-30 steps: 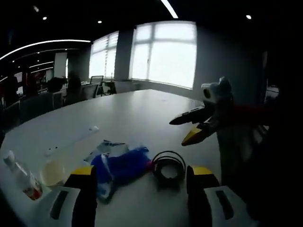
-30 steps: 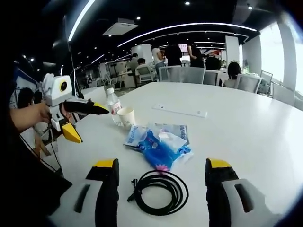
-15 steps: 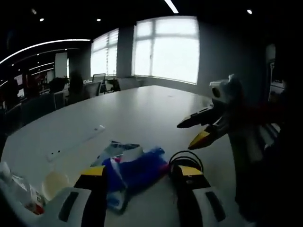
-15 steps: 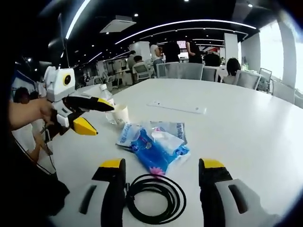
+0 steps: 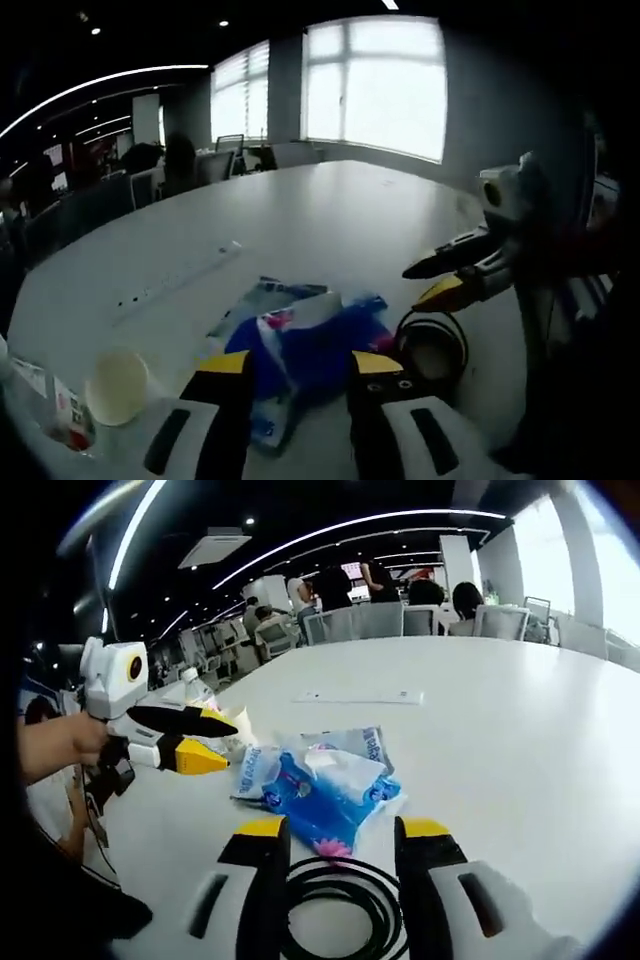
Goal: Arrange the tabletop items into an orderly group along one side of the table until the central work area is clear of visible clutter.
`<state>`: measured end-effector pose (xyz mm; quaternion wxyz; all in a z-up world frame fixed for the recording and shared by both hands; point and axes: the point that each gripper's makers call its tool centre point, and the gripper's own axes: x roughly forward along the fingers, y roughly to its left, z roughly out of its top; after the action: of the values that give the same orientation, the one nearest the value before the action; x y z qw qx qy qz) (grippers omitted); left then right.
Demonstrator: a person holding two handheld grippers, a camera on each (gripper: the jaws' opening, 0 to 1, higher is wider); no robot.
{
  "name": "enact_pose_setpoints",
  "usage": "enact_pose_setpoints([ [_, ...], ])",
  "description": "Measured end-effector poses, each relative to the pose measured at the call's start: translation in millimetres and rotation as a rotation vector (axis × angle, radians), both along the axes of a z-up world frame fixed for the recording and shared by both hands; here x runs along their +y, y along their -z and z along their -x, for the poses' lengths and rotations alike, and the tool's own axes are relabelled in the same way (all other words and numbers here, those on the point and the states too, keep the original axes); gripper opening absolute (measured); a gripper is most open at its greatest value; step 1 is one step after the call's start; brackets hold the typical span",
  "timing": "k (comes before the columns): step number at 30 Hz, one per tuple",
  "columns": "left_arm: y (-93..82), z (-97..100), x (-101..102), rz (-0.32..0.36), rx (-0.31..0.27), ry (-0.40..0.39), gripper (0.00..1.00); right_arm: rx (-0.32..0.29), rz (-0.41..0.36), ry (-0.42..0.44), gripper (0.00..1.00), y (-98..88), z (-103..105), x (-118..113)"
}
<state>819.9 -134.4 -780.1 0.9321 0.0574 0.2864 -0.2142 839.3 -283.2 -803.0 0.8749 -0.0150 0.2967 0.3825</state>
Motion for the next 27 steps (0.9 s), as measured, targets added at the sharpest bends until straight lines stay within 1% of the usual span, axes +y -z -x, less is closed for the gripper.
enact_pose_setpoints([
  [2,1.5,-0.4,0.9,-0.001,0.008,-0.011,0.31,0.007,-0.004,0.003,0.29,0.6,1.4,3.5],
  [3,6.7,-1.7,4.0,0.002,0.021,-0.018,0.29,0.006,-0.003,0.002,0.26,1.1,1.6,4.4],
  [4,8.8,0.0,2.3,0.013,0.039,-0.019,0.28,-0.02,0.015,0.02,0.23,1.3,-2.1,2.7],
  [5,8.9,0.0,1.9,0.01,0.039,-0.02,0.27,-0.038,0.021,0.023,0.23,0.7,-3.7,3.1],
  [6,10.2,-0.1,2.5,-0.001,0.039,-0.021,0.27,-0.033,0.017,0.019,0.22,1.2,-3.3,4.4],
  [7,11.0,-0.4,3.0,-0.007,0.04,-0.022,0.27,-0.013,0.005,0.025,0.22,2.1,-3.4,5.4],
  [10,13.5,-1.2,3.0,0.001,0.046,-0.025,0.27,-0.007,-0.001,0.035,0.21,2.9,-4.6,6.8],
  [12,15.4,-1.7,2.3,-0.006,0.053,-0.021,0.26,0.012,-0.011,0.036,0.21,4.3,-2.3,9.9],
  [18,20.1,-7.0,-0.9,-0.004,0.063,-0.019,0.24,0.027,0.014,0.039,0.17,14.1,-2.4,10.7],
  [22,25.9,-11.1,-3.7,-0.016,0.081,-0.015,0.21,0.046,0.014,0.05,0.15,19.7,-5.5,10.6],
  [24,28.2,-13.4,-2.2,-0.023,0.081,-0.017,0.19,0.063,0.001,0.062,0.12,22.2,-6.5,10.4],
  [27,31.3,-17.6,-1.6,-0.027,0.095,-0.016,0.17,0.072,0.018,0.065,0.09,29.9,-8.7,9.3],
])
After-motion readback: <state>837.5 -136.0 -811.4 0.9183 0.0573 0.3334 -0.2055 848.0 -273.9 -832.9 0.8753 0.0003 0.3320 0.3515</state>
